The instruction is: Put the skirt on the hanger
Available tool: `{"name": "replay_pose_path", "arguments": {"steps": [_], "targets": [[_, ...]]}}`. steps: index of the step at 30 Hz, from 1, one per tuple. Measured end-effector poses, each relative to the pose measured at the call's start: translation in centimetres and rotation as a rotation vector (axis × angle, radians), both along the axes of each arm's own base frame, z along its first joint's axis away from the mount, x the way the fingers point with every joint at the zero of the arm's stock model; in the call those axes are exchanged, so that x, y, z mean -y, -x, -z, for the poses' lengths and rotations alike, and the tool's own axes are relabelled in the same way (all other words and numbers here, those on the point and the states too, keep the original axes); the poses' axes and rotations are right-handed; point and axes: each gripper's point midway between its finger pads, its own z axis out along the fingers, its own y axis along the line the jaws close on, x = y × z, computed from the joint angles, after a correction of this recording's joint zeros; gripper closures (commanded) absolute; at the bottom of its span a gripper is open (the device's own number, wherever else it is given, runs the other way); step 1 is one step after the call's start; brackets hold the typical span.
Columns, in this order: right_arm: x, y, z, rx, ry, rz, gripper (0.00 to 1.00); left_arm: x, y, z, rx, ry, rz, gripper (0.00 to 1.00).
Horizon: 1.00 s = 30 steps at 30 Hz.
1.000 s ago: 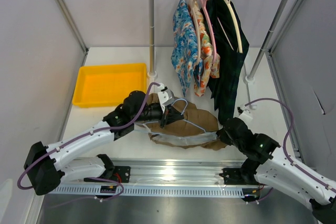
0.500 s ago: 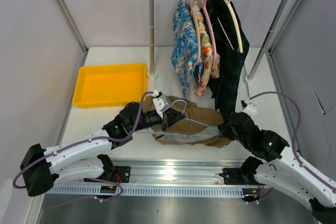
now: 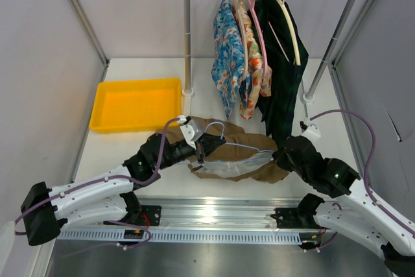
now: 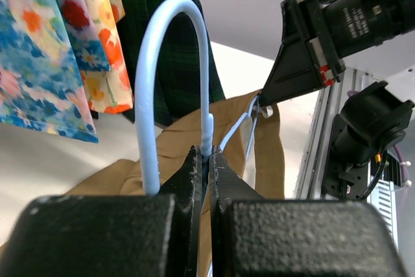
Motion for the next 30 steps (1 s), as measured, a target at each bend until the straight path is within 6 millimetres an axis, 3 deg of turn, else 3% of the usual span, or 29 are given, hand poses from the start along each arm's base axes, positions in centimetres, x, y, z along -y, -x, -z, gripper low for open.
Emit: {"name": "replay_pose_path", "arguments": {"steps": [13, 30], "targets": [[0.5, -0.3, -1.9, 0.026, 0.02, 0.005, 1.0, 0.2, 0.8, -1.5, 0.029, 0.057, 0.04, 1.0], [2.6, -0.4, -2.6, 0.041, 0.062, 0.054, 1.0, 0.7, 2.3, -1.4, 0.014, 0.058, 0.132, 1.0]]}}
